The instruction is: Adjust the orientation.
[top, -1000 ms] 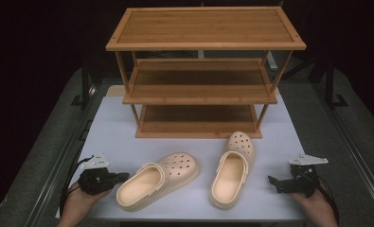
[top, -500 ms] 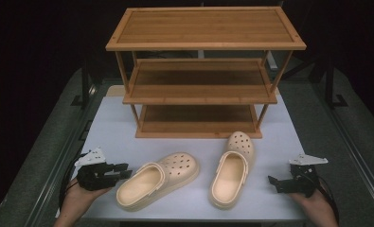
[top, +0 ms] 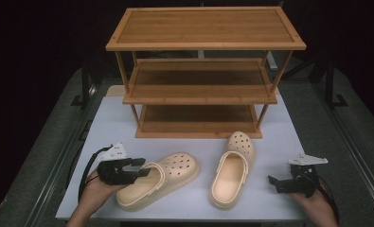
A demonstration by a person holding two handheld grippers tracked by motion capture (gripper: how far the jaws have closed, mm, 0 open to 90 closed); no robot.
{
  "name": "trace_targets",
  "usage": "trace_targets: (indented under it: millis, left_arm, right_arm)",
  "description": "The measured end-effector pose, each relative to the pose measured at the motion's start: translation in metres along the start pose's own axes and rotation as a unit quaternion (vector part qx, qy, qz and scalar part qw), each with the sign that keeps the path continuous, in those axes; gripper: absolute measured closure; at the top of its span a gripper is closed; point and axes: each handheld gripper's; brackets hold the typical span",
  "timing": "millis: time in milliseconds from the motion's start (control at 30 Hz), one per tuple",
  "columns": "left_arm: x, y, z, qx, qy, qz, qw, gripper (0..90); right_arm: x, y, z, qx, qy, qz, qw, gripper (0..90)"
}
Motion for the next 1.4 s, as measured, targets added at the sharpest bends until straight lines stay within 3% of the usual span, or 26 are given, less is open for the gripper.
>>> trace_targets:
  millis: [300, 600, 833, 1033, 1400]
  left_arm:
    - [-0.020, 0.005, -0.002, -0.012, -0.008, 0.007, 0.9999, 57.2]
    - [-0.020, 0.007, -0.007, -0.039, 0.006, 0.014, 0.9991, 66.2]
    - [-0.019, 0.009, -0.005, -0.044, 0.018, 0.017, 0.9987, 70.5]
    - [-0.015, 0.011, 0.000, -0.042, 0.042, 0.017, 0.9981, 73.3]
    - [0.004, 0.010, 0.024, -0.025, 0.093, 0.003, 0.9953, 73.8]
  right_arm:
    - [0.000, 0.000, 0.000, -0.001, 0.000, 0.000, 1.0000, 0.0]
    - [0.000, 0.000, 0.000, 0.000, 0.000, 0.000, 1.0000, 0.0]
    - [0.000, 0.000, 0.000, 0.000, 0.000, 0.000, 1.0000, 0.0]
    - [0.000, 0.000, 0.000, 0.000, 0.000, 0.000, 1.0000, 0.0]
    - [0.000, 0.000, 0.000, -0.001, 0.000, 0.000, 1.0000, 0.0]
Point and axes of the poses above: each handheld gripper's, and its own axes: x roughly backward along the jaws, y roughly out of its top, z roughly to its left, and after that the axes turned 13 degrees about -z, right-handed
